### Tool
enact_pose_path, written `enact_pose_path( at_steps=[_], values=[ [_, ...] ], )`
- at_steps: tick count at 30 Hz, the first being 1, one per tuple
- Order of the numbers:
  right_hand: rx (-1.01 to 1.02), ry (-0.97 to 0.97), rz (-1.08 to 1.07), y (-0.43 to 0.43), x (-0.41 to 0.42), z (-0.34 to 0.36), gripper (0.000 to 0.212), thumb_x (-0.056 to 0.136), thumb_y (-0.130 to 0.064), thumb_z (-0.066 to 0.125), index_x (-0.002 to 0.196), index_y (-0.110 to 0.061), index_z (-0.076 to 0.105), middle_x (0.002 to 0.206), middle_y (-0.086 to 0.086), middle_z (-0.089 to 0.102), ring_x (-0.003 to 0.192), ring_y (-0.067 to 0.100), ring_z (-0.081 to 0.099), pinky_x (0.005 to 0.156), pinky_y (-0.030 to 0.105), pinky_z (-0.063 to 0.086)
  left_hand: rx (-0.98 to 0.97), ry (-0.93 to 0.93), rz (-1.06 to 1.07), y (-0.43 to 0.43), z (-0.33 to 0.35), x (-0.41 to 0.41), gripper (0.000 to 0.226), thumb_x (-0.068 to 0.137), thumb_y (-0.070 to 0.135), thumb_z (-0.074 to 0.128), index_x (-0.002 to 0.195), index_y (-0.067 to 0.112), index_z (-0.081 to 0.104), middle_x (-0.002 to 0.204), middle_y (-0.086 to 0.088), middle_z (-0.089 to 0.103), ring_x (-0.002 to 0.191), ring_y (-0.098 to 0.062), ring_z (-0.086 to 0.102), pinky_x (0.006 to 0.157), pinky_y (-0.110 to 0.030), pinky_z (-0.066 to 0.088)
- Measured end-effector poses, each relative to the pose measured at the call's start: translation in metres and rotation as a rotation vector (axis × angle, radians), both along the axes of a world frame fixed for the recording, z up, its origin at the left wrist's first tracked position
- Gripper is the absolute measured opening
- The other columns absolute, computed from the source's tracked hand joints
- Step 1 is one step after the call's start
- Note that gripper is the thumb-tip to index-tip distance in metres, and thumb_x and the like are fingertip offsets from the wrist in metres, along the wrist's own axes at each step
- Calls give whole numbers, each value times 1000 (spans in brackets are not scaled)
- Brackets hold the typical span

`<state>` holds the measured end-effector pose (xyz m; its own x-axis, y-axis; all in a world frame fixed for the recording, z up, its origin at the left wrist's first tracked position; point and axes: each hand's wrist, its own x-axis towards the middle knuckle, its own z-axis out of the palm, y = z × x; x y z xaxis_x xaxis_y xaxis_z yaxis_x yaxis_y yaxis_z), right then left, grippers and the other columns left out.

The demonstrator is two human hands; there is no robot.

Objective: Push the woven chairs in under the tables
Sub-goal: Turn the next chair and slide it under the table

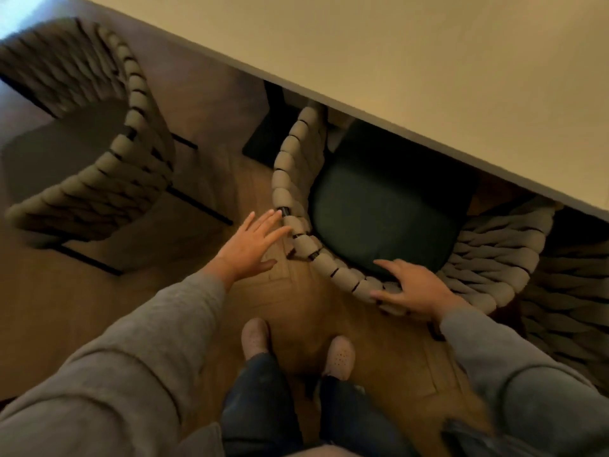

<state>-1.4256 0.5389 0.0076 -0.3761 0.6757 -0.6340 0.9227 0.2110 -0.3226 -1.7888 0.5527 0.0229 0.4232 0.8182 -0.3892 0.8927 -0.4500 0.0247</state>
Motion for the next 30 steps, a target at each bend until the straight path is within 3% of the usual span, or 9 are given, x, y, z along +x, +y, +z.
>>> enact_pose_path(
  at_steps=[5, 8, 18, 23, 27, 30],
  values=[
    [278, 144, 188, 61, -124, 18, 87, 78, -81, 36, 150, -33, 26, 147, 5, 38, 132, 24, 40, 109, 39, 37, 89, 30, 305, -20, 4, -102, 79, 89, 40, 59, 154, 23, 17, 161, -15, 1, 149, -28, -2, 120, -48, 2],
    [400, 230, 292, 91, -213, 24, 77, 84, -65, 53, 148, -31, 28, 148, 7, 38, 134, 26, 39, 111, 42, 36, 101, 53, 406, -20, 10, -172, 81, 88, 40, 63, 153, 21, 20, 161, -17, 3, 149, -31, 1, 119, -49, 2],
    [469, 220, 466, 186, -444, 32, 86, 82, -47, 71, 151, -29, 23, 153, 10, 31, 142, 27, 30, 116, 43, 29, 139, 56, 664, 28, 21, -359, 90, 84, 51, 65, 153, 19, 18, 161, -16, 3, 149, -32, 0, 119, -51, 2],
    [505, 127, 654, 250, -519, 43, 96, 79, -37, 76, 153, -26, 15, 157, 12, 24, 145, 29, 23, 118, 45, 21, 87, -150, 913, 80, 19, -405, 97, 80, 58, 65, 153, 19, 15, 160, -12, 15, 149, -29, 6, 120, -51, 6],
    [582, 104, 768, 311, -571, 45, 95, 79, -24, 75, 153, -24, 16, 157, 13, 23, 146, 29, 19, 119, 48, 14, -143, -461, 1163, 134, 11, -411, 107, 71, 66, 70, 153, 20, 17, 154, -11, 31, 142, -29, 28, 116, -51, 24],
    [583, 32, 924, 359, -611, 42, 88, 85, -16, 67, 154, -22, 14, 161, 12, 14, 148, 29, 11, 120, 49, 8, -259, -503, 1180, 178, 3, -402, 105, 72, 61, 73, 153, 20, 19, 151, -10, 36, 137, -28, 37, 112, -44, 34]
  ],
)
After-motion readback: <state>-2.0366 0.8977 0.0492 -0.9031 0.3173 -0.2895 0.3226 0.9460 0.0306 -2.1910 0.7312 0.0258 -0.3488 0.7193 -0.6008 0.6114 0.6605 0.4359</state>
